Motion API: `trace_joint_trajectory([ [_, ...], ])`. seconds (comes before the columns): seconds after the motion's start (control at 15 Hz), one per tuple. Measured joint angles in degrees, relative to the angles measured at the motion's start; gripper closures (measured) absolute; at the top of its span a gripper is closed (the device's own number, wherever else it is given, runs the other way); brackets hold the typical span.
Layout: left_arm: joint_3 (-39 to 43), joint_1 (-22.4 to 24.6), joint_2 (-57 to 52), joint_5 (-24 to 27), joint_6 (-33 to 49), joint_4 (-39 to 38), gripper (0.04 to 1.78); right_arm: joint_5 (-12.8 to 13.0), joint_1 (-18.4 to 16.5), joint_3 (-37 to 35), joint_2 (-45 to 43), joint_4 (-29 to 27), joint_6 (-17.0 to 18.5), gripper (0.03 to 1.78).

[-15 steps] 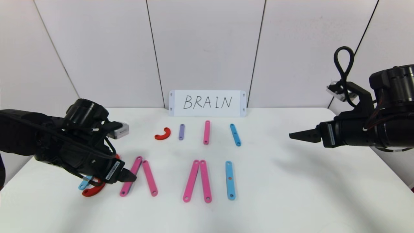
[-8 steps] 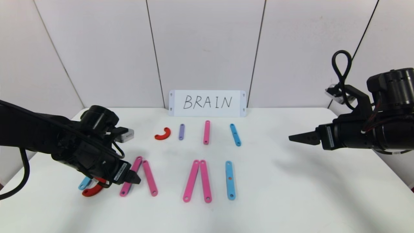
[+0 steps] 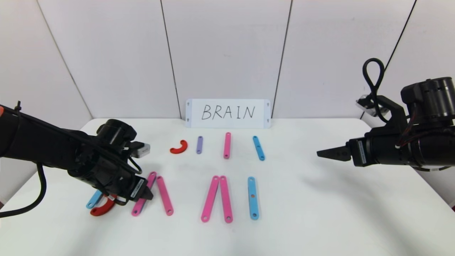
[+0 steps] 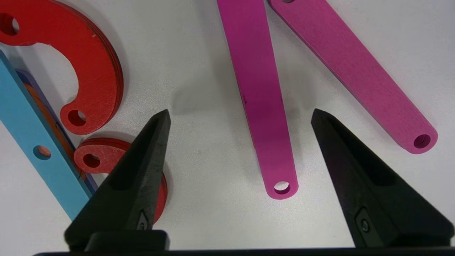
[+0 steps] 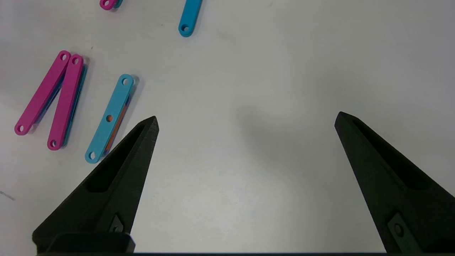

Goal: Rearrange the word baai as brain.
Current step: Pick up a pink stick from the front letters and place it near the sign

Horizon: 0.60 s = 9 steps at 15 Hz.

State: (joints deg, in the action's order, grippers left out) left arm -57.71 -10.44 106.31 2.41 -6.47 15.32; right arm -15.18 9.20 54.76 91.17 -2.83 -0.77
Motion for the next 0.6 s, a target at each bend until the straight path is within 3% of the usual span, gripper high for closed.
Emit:
trace_joint_trajectory([
  [0.33, -0.44, -0.26, 0.55, 0.15, 0.63, 0.05, 1.4, 0.0, 0.0, -0.24, 0.12, 0.0, -0.05, 0.08],
  [0.4, -0.44, -0.3, 0.6, 0.12, 0.63, 0.05, 1.49, -0.01, 0.0, -0.38, 0.12, 0.0, -0.07, 0.08],
  [0.6, -0.44, -0.37, 0.57, 0.12, 0.74, 0.02, 1.52, -0.06, -0.02, -0.49, 0.11, -0.01, -0.02, 0.08],
])
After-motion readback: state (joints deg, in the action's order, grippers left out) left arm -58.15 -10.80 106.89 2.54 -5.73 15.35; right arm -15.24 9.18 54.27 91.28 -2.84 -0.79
